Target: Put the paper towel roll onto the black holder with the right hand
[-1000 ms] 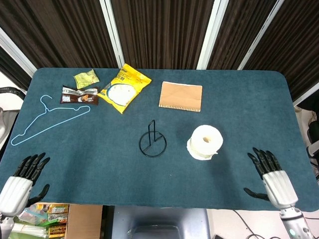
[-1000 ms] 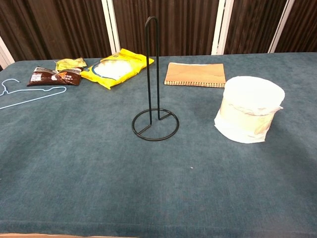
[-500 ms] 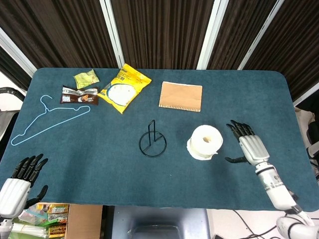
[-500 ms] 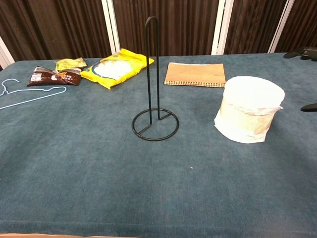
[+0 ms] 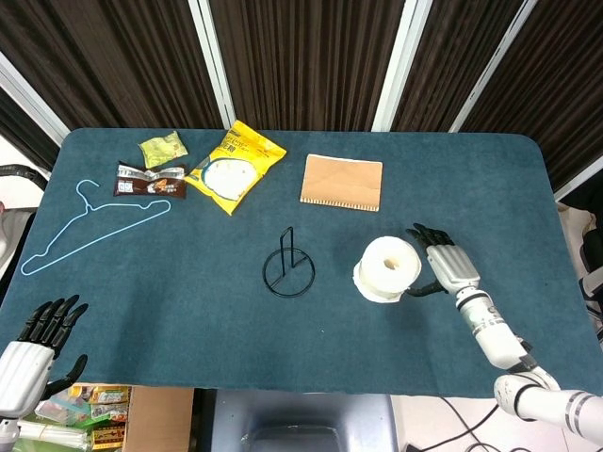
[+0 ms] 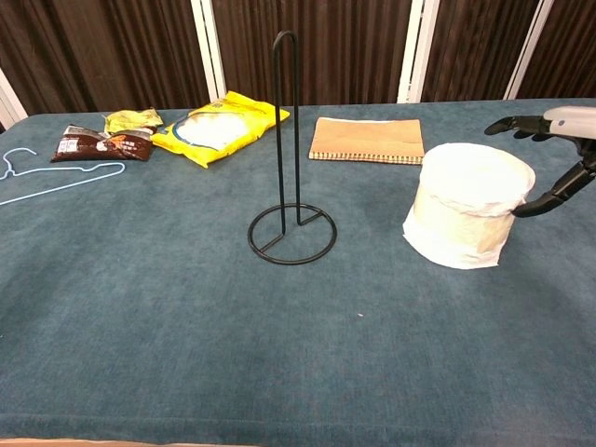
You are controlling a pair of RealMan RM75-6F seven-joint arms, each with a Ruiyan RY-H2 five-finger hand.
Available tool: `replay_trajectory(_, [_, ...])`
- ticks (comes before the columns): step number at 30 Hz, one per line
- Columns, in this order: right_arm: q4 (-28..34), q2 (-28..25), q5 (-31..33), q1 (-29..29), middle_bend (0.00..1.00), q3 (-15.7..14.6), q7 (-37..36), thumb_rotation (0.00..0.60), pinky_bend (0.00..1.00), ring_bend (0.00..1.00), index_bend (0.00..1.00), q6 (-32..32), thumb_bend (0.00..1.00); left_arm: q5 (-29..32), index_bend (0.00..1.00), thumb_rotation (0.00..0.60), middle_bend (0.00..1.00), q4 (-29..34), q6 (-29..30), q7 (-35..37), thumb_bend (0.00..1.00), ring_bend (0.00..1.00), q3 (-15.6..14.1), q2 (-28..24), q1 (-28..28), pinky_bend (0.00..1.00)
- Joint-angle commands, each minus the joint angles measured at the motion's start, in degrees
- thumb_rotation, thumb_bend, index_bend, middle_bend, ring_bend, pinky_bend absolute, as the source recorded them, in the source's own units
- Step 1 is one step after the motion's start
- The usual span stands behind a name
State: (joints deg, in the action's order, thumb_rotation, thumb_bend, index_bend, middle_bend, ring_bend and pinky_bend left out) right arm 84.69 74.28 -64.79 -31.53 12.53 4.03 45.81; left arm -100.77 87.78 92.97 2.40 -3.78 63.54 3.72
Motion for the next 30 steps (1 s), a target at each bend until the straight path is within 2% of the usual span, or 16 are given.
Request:
replay_trajectory(1, [-0.45,0.86,2.58,-1.91,0.05,-0.24,1.64,0.600,0.03,0.01,0.07,-2.05,0.09,0.38,0.00,0.600,0.00,-0.04,-0.41,-0.02,0.42,0.02,0.27,0.11,0.25,0.10])
replay_trajectory(2, [-0.45,0.95,3.20,-2.28,0.10,-0.57,2.49,0.600,0.07,0.04,0.13,-2.29,0.09,0.41,0.00,0.600,0.00,-0.05,-0.38,0.00,0.42,0.02,0.29,0.09,0.24,0.10])
replay_trajectory(5, [-0.17,1.13,5.25,-2.98,0.28,-1.18,4.36,0.600,0.32,0.24,0.39,-2.52,0.10,0.52,0.00,0.600,0.00,0.05,-0.40,-0.02,0.42,0.02,0.38,0.05,0.25,0.10])
replay_trajectory(7, [-0.23,1.48,6.19,-3.19,0.40,-1.26,4.93,0.600,0.44,0.37,0.53,-1.97,0.16,0.52,0.00,0.600,0.00,0.07,-0.35,0.03,0.42,0.02,0.38,0.00,0.23,0.10])
replay_trajectory(9, [-0.45,2.00,6.78,-3.23,0.47,-1.35,5.33,0.600,0.50,0.46,0.63,-0.97,0.21,0.49,0.00,0.600,0.00,0.09,-0.26,0.15,0.42,0.02,0.37,-0.07,0.19,0.10])
replay_trajectory(12, [-0.42,2.33,6.45,-2.92,0.57,-1.52,5.58,0.600,0.53,0.56,0.74,1.03,0.27,0.40,0.00,0.600,0.00,-0.05,-0.11,0.30,0.42,0.02,0.31,-0.09,0.10,0.10])
replay_trajectory(16, [1.54,1.17,3.08,-1.55,0.62,-1.39,3.06,0.600,0.55,0.61,0.80,4.44,0.30,0.31,0.00,0.600,0.00,-0.19,-0.06,0.36,0.42,0.02,0.25,-0.09,0.05,0.10])
replay_trajectory(19, [4.76,-1.10,-2.11,0.34,0.62,-0.87,-2.62,0.600,0.55,0.61,0.80,8.02,0.30,0.38,0.00,0.600,0.00,-0.11,-0.20,0.26,0.42,0.02,0.27,-0.11,0.08,0.10])
replay_trajectory(25, [14.63,-8.96,-11.09,3.57,0.62,0.29,-9.60,0.600,0.55,0.62,0.81,15.70,0.30,0.18,0.00,0.600,0.00,0.09,-0.27,-0.09,0.42,0.02,0.22,-0.01,0.11,0.10])
replay_trajectory(30, [23.77,-15.12,-13.17,4.38,0.62,2.70,-11.51,0.600,0.55,0.62,0.81,19.00,0.30,0.02,0.00,0.600,0.00,0.23,-0.57,-0.38,0.42,0.02,0.14,0.11,0.24,0.10])
